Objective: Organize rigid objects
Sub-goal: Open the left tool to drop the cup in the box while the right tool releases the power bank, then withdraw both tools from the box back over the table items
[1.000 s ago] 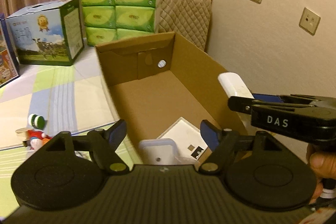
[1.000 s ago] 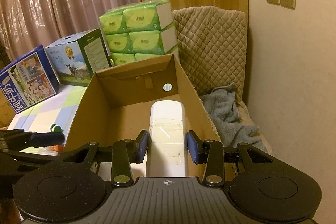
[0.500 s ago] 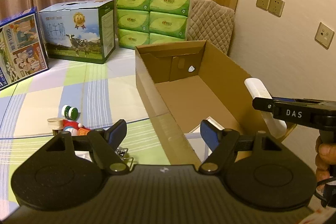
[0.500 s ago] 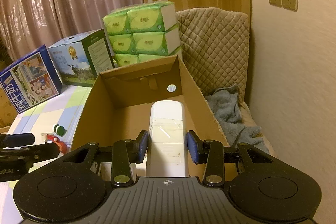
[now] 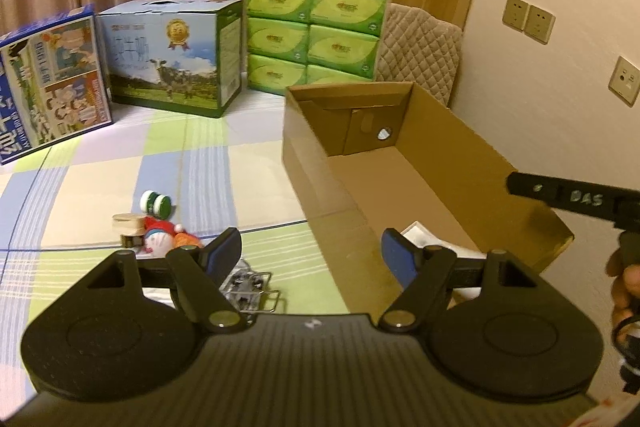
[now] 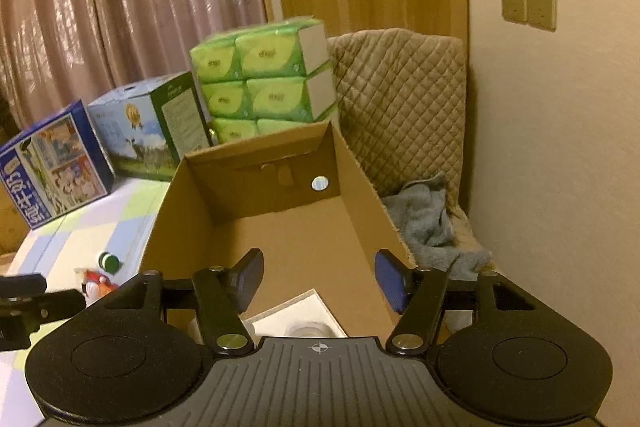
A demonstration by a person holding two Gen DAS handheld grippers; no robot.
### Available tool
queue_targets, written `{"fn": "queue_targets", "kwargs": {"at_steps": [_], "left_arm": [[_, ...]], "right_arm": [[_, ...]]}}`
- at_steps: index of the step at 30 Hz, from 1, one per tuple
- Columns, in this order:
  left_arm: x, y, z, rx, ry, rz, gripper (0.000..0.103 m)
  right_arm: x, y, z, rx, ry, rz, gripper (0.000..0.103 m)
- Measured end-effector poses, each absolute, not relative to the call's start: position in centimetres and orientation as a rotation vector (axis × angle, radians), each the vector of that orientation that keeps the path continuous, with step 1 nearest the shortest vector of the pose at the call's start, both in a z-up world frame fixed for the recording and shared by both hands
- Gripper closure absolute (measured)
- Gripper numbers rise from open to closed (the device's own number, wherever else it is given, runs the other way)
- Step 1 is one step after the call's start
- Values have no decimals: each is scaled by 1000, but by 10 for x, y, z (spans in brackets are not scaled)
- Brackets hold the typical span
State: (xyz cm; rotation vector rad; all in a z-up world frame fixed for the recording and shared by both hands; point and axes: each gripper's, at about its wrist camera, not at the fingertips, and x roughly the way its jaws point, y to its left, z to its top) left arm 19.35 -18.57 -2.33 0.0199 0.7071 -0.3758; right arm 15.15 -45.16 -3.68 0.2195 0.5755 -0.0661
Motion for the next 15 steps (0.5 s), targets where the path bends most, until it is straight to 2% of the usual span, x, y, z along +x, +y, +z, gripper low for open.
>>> {"fn": "queue_targets", "kwargs": {"at_steps": [15], "left_arm": [[154,-97,-17,14,695,-252,30]], "right_arm": [[99,-390,12,270,486,42,44]]}}
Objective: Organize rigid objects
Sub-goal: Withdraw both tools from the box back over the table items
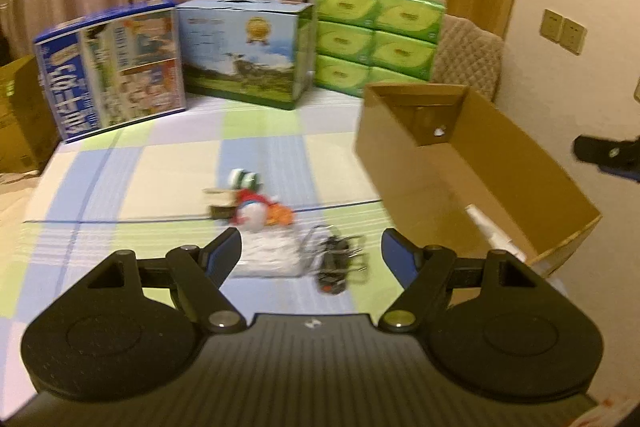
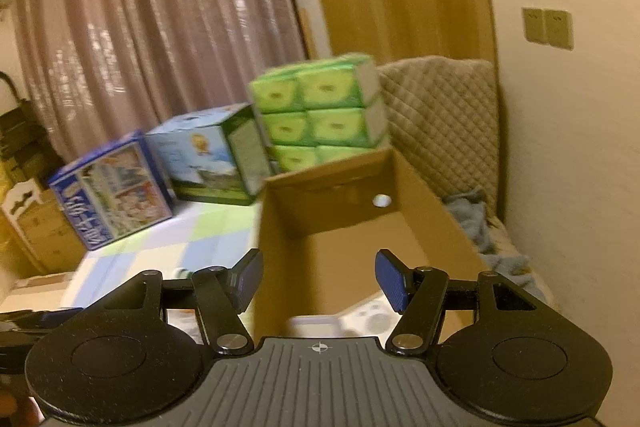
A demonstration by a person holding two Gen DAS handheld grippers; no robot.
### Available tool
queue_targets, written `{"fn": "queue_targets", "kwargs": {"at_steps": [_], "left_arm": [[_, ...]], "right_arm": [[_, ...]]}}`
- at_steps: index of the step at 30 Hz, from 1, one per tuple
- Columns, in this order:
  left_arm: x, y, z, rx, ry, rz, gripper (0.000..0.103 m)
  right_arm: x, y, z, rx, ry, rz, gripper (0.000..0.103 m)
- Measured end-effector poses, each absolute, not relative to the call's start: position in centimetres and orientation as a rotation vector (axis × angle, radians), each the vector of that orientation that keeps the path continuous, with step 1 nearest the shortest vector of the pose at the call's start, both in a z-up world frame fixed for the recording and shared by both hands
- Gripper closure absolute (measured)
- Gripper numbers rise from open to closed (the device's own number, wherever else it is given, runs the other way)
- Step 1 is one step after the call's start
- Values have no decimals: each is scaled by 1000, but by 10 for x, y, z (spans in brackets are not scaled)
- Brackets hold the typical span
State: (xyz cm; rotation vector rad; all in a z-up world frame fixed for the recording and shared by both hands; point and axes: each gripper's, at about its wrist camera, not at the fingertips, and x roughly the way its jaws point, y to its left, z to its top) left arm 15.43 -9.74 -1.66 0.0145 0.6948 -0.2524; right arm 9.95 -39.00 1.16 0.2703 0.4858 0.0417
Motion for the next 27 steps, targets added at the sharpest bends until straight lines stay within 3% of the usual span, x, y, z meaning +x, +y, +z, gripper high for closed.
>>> {"fn": "queue_targets", "kwargs": {"at_steps": [9,27], "left_arm": [[137,-31,-20,24,712,-158,30],[184,9,-88,32,773,-136,30]], "right_arm": [[76,-316,20,206,457,136,44],[119,-230,-85,100,655,243,43]]}}
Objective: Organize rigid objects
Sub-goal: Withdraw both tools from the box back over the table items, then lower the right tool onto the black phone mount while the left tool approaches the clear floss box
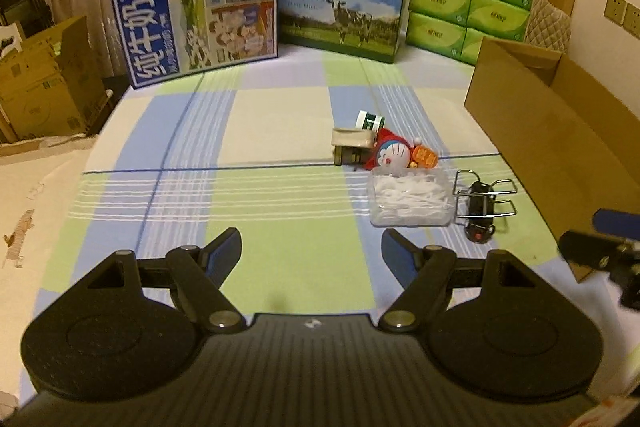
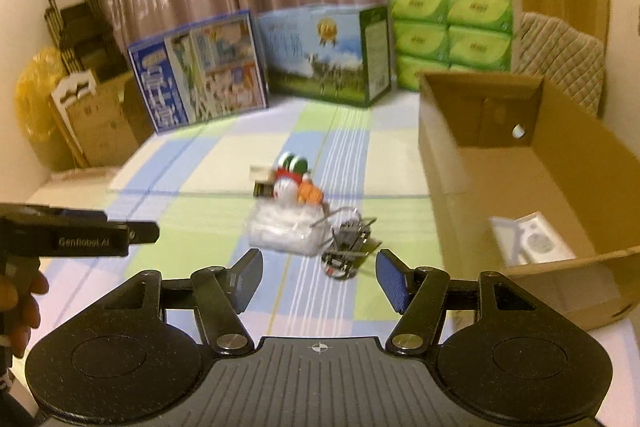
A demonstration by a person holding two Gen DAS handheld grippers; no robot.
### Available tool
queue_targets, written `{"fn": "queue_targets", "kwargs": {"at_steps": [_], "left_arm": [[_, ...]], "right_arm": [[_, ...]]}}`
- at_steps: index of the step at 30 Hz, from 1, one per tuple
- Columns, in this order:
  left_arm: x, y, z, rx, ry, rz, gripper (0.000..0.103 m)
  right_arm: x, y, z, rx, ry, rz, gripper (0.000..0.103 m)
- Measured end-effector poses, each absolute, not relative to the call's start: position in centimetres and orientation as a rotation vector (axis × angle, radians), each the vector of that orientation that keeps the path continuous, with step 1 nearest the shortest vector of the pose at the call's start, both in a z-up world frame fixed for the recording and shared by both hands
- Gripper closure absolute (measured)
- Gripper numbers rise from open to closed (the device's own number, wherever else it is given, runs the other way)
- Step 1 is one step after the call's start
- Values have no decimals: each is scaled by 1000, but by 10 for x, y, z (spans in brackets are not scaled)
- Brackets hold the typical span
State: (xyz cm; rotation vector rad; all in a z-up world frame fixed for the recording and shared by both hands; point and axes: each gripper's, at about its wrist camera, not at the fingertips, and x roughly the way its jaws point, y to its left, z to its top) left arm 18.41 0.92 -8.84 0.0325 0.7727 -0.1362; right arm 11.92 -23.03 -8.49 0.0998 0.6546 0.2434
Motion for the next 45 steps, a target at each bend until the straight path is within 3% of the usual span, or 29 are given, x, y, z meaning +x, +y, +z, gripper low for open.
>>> {"fn": "queue_targets", "kwargs": {"at_steps": [12,26,29,31,43,45], "left_arm": [[234,-4,-132,22,799,-207,30],[254,-3,-140,17,803,-219,30],[255,0,-141,-2,808,-215,30],[255,-1,-141,1,809,-218,30],[254,-6,-146,17,810,-251,30],[256,-7,-147,16,807,-255,30]], "right_arm": [[188,-221,-152,145,796,200,43],[228,-207,-176,11,808,120,44],[232,-209,-177,9,792,98,50],[233,-211,-177,15,781,73,61],[243,-214,-179,11,755,81,65],[245,-214,-179,11,756,81,73]]}}
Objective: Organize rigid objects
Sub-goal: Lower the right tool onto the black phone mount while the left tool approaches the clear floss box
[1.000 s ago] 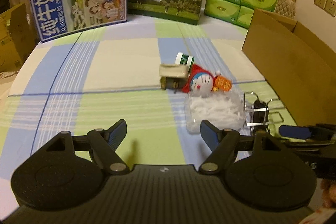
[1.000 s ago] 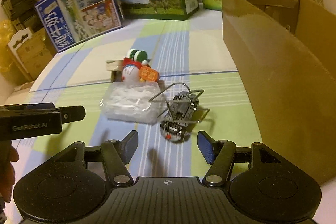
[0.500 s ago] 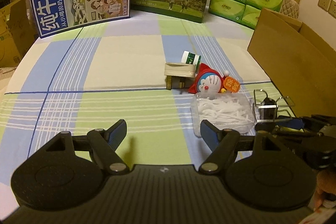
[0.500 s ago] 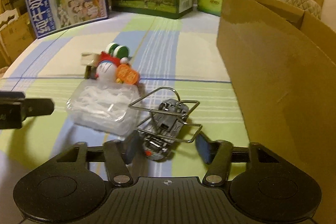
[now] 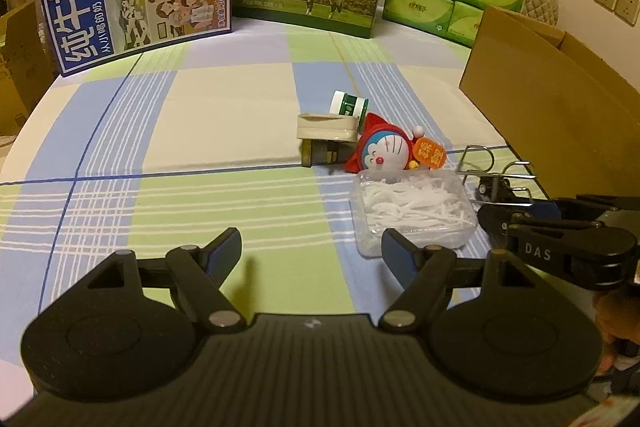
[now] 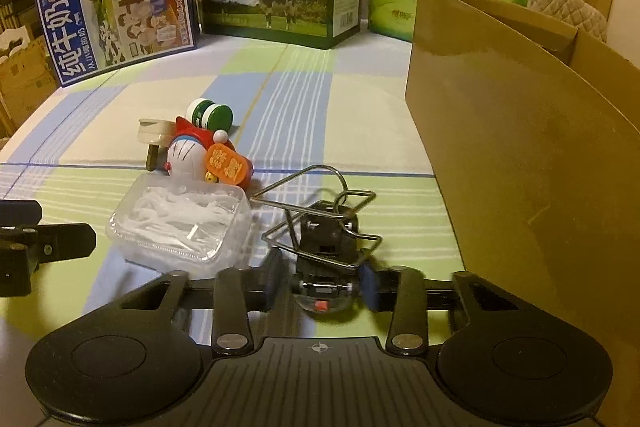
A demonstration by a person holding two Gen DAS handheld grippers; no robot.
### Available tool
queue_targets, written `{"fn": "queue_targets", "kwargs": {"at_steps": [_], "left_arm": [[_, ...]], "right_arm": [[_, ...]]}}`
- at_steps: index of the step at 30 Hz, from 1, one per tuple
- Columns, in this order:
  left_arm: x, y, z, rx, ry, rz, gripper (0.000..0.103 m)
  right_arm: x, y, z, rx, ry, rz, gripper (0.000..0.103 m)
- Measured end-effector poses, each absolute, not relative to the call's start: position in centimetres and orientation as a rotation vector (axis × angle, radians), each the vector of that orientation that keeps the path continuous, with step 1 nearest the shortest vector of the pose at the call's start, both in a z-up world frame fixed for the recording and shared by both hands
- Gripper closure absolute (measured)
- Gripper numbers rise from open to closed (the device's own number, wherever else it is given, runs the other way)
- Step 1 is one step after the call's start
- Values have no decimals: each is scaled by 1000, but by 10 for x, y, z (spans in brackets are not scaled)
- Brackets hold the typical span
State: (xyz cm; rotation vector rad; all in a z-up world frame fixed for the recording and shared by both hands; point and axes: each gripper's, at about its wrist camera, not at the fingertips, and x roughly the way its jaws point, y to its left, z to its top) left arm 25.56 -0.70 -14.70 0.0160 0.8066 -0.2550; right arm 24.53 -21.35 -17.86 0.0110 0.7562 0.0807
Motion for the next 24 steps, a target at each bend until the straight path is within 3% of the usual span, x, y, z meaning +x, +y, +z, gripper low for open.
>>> {"fn": "queue_targets", "kwargs": {"at_steps": [11,24], "left_arm": [[258,-14,-146,12,786,-320,29],[270,-51,-154,4,785,-389,15]], "right_arm": [[225,-226,-161,115,827,123,74],[193,-233,-162,99,867,97,74]]}}
